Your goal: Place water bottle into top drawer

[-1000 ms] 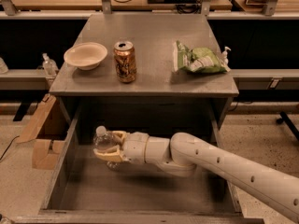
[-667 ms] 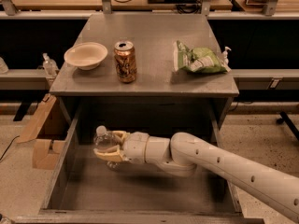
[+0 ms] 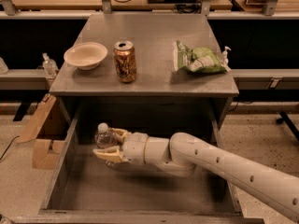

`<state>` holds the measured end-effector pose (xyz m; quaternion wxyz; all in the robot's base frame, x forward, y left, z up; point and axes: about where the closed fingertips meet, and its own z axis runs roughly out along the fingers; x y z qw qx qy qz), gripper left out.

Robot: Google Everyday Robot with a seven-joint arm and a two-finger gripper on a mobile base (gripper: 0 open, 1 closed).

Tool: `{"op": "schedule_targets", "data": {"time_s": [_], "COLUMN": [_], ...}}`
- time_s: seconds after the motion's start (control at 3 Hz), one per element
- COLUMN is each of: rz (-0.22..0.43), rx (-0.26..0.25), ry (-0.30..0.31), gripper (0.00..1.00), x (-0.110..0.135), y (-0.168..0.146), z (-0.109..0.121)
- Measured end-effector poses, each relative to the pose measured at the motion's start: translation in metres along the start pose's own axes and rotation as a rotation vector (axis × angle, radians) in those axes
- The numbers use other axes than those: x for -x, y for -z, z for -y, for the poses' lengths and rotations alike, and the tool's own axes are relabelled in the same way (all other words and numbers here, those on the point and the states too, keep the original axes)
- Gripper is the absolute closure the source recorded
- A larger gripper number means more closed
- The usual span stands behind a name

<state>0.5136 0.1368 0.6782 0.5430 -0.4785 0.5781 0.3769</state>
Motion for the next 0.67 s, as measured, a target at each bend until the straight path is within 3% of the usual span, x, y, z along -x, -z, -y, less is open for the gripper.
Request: {"op": "schedule_targets", "data": {"time_s": [0.33, 0.67], "rz": [0.001, 0.001], "rx": [0.003, 0.003], "ry": [0.001, 0.001], "gripper": [0.00, 0.00], "x": [0.0006, 0.0007], "y": [-0.0011, -0.0013], "z": [-0.0009, -0.0011]}}
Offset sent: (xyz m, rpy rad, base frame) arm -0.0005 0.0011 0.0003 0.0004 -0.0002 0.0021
